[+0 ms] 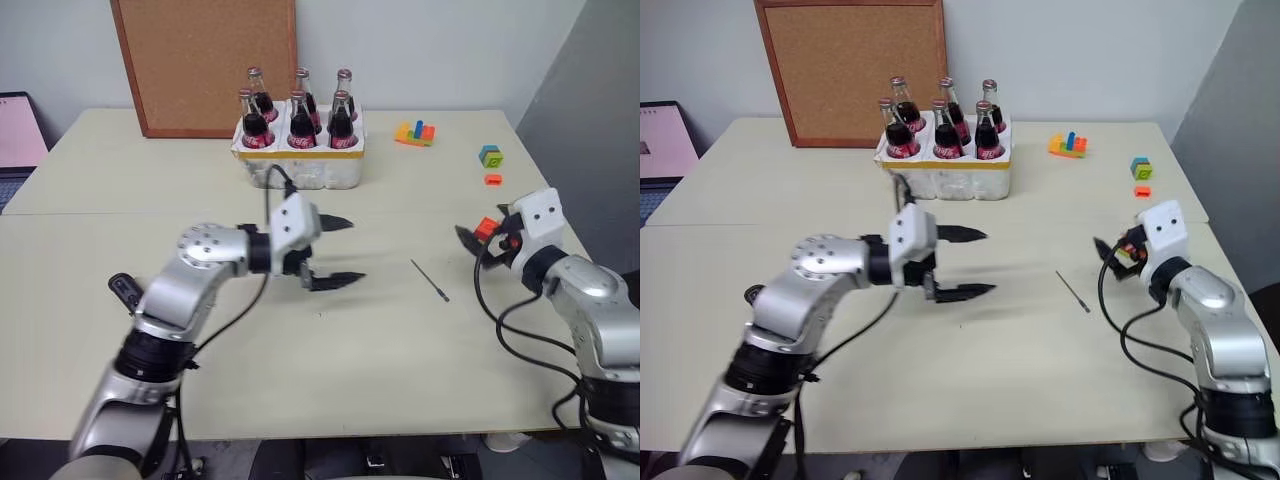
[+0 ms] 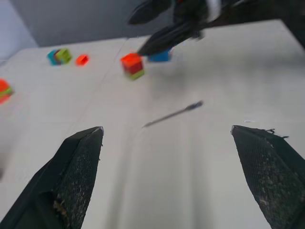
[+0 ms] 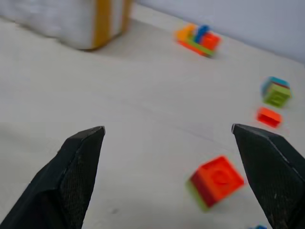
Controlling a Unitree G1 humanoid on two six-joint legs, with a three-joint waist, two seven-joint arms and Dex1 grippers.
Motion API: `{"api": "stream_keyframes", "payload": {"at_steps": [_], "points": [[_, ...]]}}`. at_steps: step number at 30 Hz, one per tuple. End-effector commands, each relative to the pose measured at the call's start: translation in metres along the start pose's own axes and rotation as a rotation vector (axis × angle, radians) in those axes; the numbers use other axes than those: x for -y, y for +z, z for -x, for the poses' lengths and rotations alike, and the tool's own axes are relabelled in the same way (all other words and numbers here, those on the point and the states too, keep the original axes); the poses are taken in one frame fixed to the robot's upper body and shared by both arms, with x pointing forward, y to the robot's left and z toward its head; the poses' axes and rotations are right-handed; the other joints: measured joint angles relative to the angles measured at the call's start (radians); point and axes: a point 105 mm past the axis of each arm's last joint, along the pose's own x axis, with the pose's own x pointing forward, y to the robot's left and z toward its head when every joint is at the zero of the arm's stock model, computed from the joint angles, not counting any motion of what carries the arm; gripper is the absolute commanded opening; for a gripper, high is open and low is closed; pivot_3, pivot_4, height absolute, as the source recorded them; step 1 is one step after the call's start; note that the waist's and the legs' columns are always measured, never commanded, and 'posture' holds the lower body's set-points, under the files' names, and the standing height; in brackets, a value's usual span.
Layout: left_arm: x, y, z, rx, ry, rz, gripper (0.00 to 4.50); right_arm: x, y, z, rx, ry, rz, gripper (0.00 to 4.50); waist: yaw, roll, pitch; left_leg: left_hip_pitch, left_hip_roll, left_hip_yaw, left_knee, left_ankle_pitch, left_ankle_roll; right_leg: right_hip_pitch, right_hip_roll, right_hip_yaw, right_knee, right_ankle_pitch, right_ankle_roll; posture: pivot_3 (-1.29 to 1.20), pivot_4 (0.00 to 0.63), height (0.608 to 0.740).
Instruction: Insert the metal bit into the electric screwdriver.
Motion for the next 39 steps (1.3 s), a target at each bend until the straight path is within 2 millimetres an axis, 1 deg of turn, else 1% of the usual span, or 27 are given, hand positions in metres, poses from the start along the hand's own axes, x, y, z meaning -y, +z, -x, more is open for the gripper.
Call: {"api": "stream_keyframes", "payload": {"at_steps": [1, 2, 3, 5, 7, 10, 15, 18, 20, 25, 29, 32, 35, 39], "points": [[-0.006, 0.003, 0.037, -0.077, -0.006, -0.072, 4.5, -0.052, 0.031, 0.021, 0.099, 0.323, 0.089, 4.48, 0.0, 0.0, 0.0, 0.001, 0.0, 0.0, 0.0, 0.0, 0.0, 0.0, 0.0, 0.0, 0.0, 0.0, 0.0, 0.0, 0.15, 0.74], [-0.009, 0.002, 0.046, -0.106, -0.002, -0.083, 4.5, -0.064, 0.034, 0.026, 0.104, 0.395, 0.093, 4.48, 0.0, 0.0, 0.0, 0.001, 0.0, 0.0, 0.0, 0.0, 0.0, 0.0, 0.001, -0.001, 0.0, 0.0, 0.0, 0.0, 0.15, 0.74], [-0.01, 0.002, 0.052, -0.12, -0.001, -0.09, 4.5, -0.07, 0.035, 0.029, 0.105, 0.432, 0.094, 4.48, 0.0, 0.0, 0.0, 0.001, 0.001, -0.001, 0.0, 0.0, 0.0, 0.0, 0.001, -0.001, 0.0, 0.0, 0.0, 0.0, 0.15, 0.74], [-0.013, -0.002, 0.079, -0.221, -0.009, -0.114, 4.5, -0.092, 0.039, 0.038, 0.107, 0.575, 0.097, 4.48, 0.001, 0.0, 0.0, 0.001, 0.001, -0.001, 0.0, 0.0, 0.0, 0.0, 0.001, -0.002, 0.0, 0.0, 0.0, 0.0, 0.15, 0.74], [-0.015, -0.007, 0.102, -0.323, -0.02, -0.144, 4.5, -0.106, 0.042, 0.042, 0.118, 0.664, 0.094, 4.48, -0.001, 0.0, 0.0, 0.002, 0.001, -0.001, 0.001, 0.0, 0.0, 0.0, 0.001, -0.002, 0.0, 0.0, 0.0, 0.0, 0.15, 0.74], [-0.01, -0.02, 0.134, -0.497, -0.07, -0.187, 4.5, -0.112, 0.042, 0.036, 0.13, 0.695, 0.107, 4.48, 0.001, 0.0, 0.001, 0.002, 0.002, 0.0, 0.0, 0.0, 0.0, 0.0, 0.002, -0.001, -0.001, 0.0, 0.0, 0.0, 0.15, 0.74], [0.006, -0.042, 0.187, -0.776, -0.218, -0.278, 4.5, -0.119, 0.04, 0.019, 0.149, 0.72, 0.11, 4.48, 0.002, -0.001, 0.001, 0.002, 0.002, 0.001, 0.0, 0.0, 0.0, -0.001, 0.001, -0.001, -0.001, -0.001, -0.001, 0.0, 0.15, 0.74], [0.013, -0.05, 0.209, -0.881, -0.321, -0.322, 4.5, -0.127, 0.04, 0.011, 0.174, 0.76, 0.117, 4.48, 0.004, 0.0, 0.001, 0.001, 0.003, 0.001, -0.001, 0.0, 0.0, -0.003, 0.001, -0.002, -0.001, -0.001, -0.001, 0.0, 0.15, 0.74], [0.012, -0.054, 0.217, -0.922, -0.354, -0.356, 4.5, -0.135, 0.042, 0.007, 0.2, 0.791, 0.123, 4.48, 0.008, 0.0, 0.002, 0.0, 0.003, 0.001, -0.001, 0.0, 0.0, -0.003, 0.001, -0.002, -0.001, -0.001, -0.002, 0.0, 0.15, 0.74], [0.01, -0.067, 0.229, -0.996, -0.431, -0.427, 4.5, -0.152, 0.048, 0.005, 0.232, 0.855, 0.118, 4.48, 0.014, 0.0, 0.002, -0.001, 0.003, 0.001, 0.0, 0.0, 0.0, -0.003, 0.002, -0.002, -0.001, -0.001, -0.002, 0.0, 0.15, 0.74], [0.009, -0.079, 0.224, -0.986, -0.445, -0.454, 4.5, -0.169, 0.044, 0.011, 0.22, 0.922, 0.119, 4.48, 0.016, 0.0, 0.002, -0.001, 0.003, 0.002, 0.0, 0.0, 0.0, -0.004, 0.001, -0.002, -0.001, -0.001, -0.002, 0.0, 0.15, 0.74], [0.014, -0.087, 0.215, -0.954, -0.484, -0.454, 4.5, -0.178, 0.048, 0.015, 0.243, 0.935, 0.106, 4.48, 0.016, 0.0, 0.002, -0.001, 0.003, 0.002, 0.0, 0.0, 0.0, -0.004, 0.001, -0.002, -0.001, -0.001, -0.002, 0.0, 0.15, 0.74], [0.016, -0.091, 0.207, -0.926, -0.503, -0.455, 4.5, -0.181, 0.049, 0.017, 0.247, 0.932, 0.1, 4.48, 0.016, 0.0, 0.001, -0.001, 0.004, 0.002, 0.0, 0.0, 0.0, -0.004, 0.002, -0.002, 0.0, -0.001, -0.002, 0.0, 0.15, 0.74], [0.018, -0.093, 0.201, -0.909, -0.524, -0.453, 4.5, -0.185, 0.051, 0.018, 0.249, 0.93, 0.094, 4.48, 0.015, -0.001, 0.001, -0.001, 0.004, 0.002, 0.0, 0.0, 0.0, -0.004, 0.002, -0.002, 0.0, -0.001, -0.002, 0.0, 0.15, 0.74]]}}
